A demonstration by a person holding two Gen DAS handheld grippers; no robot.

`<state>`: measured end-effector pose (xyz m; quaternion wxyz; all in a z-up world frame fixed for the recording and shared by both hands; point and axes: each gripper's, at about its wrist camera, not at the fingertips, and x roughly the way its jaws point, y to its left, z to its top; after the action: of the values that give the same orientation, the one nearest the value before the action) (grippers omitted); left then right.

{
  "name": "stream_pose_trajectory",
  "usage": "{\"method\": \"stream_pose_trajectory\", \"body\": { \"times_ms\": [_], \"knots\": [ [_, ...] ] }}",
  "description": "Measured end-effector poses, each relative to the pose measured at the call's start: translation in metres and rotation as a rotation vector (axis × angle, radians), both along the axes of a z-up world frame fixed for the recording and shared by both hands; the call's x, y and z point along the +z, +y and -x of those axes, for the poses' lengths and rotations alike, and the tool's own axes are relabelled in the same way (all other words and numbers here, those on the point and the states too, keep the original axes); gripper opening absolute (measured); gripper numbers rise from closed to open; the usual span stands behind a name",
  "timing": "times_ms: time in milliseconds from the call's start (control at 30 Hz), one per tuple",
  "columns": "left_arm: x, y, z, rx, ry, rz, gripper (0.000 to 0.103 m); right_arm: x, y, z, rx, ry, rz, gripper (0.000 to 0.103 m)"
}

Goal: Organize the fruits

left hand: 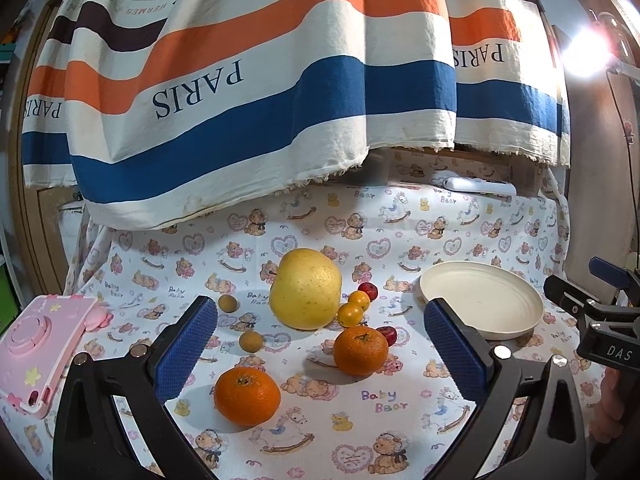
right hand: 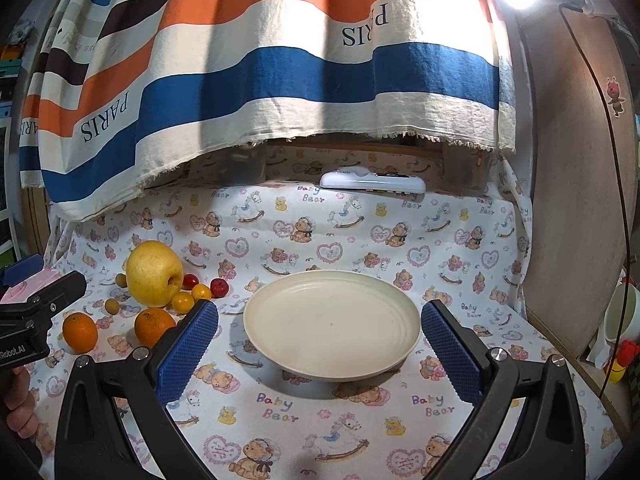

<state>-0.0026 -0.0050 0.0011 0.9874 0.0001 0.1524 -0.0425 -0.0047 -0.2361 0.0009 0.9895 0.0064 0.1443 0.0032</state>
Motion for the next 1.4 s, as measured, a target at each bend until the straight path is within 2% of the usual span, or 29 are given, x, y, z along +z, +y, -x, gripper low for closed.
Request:
{"method": "stream_pose_trajectory", "body": {
  "times_ms": [1000, 1400],
  "knots": [
    [0.001, 0.003, 0.003, -0.002, -0.014, 0.002, 0.103, -0.002, 0.002, 0.001, 0.000, 0.004, -0.002, 0.102],
    [0.003, -0.004, 0.009, -0.027, -0.038, -0.030, 0.103, -0.002, 0.002, 0.002, -0.001, 0.005, -0.001, 0.102]
  ]
}}
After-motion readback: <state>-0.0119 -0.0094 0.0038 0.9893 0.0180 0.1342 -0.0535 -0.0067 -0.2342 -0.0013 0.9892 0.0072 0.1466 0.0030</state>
